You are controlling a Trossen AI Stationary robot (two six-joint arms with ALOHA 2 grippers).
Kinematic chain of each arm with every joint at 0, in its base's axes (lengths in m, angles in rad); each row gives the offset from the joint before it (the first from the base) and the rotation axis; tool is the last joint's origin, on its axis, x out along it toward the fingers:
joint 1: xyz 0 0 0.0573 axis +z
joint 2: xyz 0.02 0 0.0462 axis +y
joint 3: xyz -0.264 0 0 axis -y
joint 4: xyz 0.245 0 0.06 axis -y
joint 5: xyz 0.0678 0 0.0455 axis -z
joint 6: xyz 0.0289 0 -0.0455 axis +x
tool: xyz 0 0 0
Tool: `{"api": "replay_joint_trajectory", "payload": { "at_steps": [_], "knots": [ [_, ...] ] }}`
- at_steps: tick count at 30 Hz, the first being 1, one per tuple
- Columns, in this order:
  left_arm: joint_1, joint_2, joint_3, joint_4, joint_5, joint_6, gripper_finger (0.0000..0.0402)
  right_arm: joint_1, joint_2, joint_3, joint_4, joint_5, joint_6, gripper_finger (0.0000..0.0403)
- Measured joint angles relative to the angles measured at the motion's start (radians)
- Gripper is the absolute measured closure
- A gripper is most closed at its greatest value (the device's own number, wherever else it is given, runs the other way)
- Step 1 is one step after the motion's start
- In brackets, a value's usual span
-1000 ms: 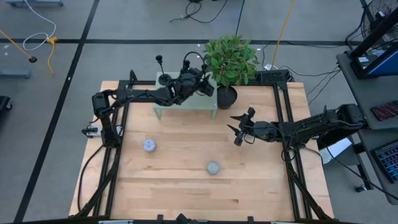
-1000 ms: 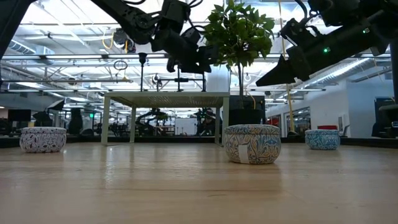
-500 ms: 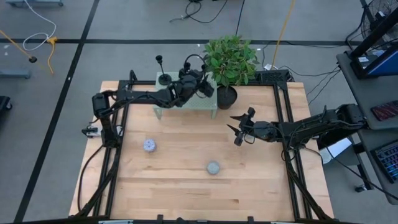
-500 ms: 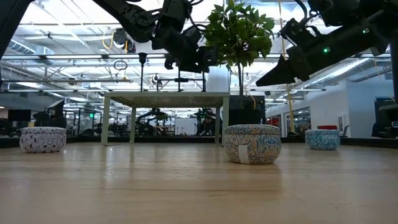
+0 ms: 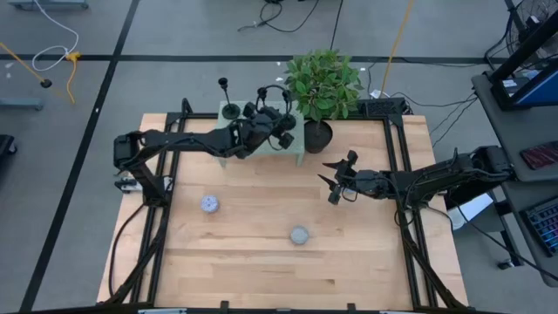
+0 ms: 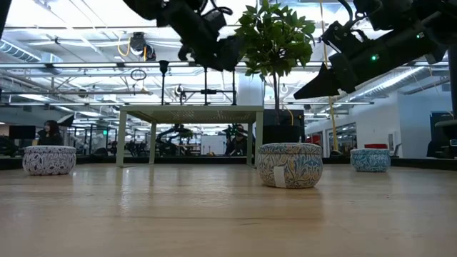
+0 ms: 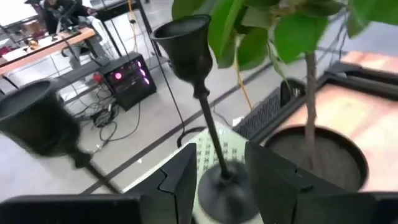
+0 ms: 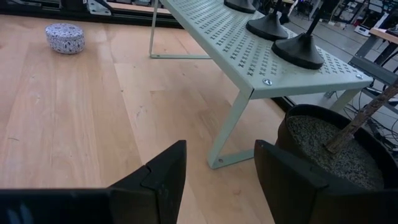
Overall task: Pick & Place candle stick holders
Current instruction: Put the red scented candle on the shelf
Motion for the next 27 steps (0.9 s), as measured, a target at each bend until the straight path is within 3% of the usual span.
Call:
{"api": "replay_joint_trajectory", "payload": {
  "at_steps": [5,12,16,23,27],
  "knots": [
    [-0.062,-0.088,0.000,-0.192,0.017,0.001,0.0259,0.000,0.000,0.000,0.000,0.000,0.000,0.0222],
    [-0.154,-0.228,0.000,-0.523,0.218,-0.057,0.0259,0.000,0.000,0.000,-0.019,-0.072,0.000,0.0222],
    [-0.201,-0.305,0.000,-0.687,0.232,-0.132,0.0259,0.000,0.000,0.000,-0.020,-0.165,0.000,0.0222],
    [-0.267,-0.518,0.000,-0.907,0.254,-0.054,0.0259,0.000,0.024,0.001,-0.014,-0.132,-0.038,0.0222],
    [-0.287,-0.629,0.001,-0.991,0.264,-0.114,0.0258,0.000,0.039,0.001,0.019,-0.132,-0.054,0.0222]
  ]
}}
